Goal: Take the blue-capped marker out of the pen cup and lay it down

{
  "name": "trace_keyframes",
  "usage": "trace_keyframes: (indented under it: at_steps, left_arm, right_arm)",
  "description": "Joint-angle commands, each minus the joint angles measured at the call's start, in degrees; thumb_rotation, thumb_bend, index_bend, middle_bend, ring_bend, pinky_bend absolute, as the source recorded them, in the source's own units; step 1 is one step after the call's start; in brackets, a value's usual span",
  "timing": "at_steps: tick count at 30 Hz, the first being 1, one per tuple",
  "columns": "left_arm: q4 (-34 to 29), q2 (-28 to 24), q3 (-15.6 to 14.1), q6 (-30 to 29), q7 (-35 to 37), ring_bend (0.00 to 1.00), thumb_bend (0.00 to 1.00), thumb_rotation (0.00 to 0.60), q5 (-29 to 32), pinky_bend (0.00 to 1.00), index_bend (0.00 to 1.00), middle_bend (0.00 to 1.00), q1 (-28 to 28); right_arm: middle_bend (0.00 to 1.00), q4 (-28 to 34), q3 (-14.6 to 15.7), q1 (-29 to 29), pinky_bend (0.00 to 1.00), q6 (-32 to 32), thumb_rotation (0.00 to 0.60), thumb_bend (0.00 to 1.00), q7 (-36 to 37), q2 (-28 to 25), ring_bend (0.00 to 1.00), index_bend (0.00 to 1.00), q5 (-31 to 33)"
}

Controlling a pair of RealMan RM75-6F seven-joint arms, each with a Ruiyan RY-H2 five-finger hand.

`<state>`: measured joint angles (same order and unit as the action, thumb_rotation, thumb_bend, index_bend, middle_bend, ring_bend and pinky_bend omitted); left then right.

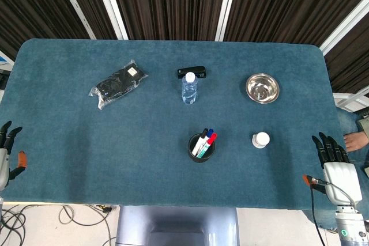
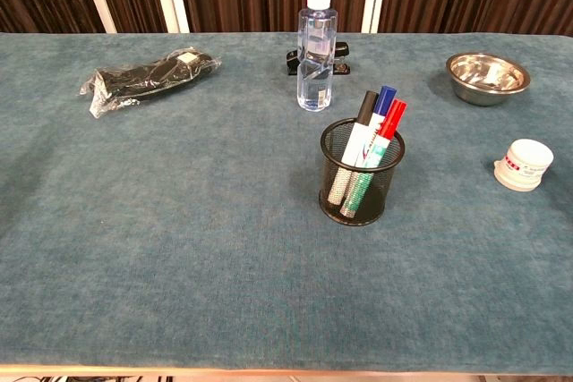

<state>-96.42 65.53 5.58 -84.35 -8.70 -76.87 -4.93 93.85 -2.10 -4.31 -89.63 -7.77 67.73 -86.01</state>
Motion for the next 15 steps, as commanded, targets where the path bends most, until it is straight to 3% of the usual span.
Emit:
trace_keyframes:
  at_steps: [1, 15]
  left_arm:
    - [-0.1, -0.1, 0.0, -0.2, 0.0, 0.10, 0.56, 0.600, -0.1, 0.06, 0.13, 0.01, 0.1]
    - [-0.3, -0.1, -0.2, -0.5, 0.3, 0.10, 0.56, 0.600, -0.5, 0.06, 0.13, 0.01, 0.3]
  right_arm:
    - [0.00, 0.1, 0.2, 0.0, 0.16, 0.3, 0.600, 0.23, 0.0, 0.0, 0.00, 0.01, -0.2]
    - [0.00, 2.5, 0.2, 0.3, 0.16, 2.2, 0.600, 0.23, 4.8, -1.3, 0.00, 0.01, 0.1]
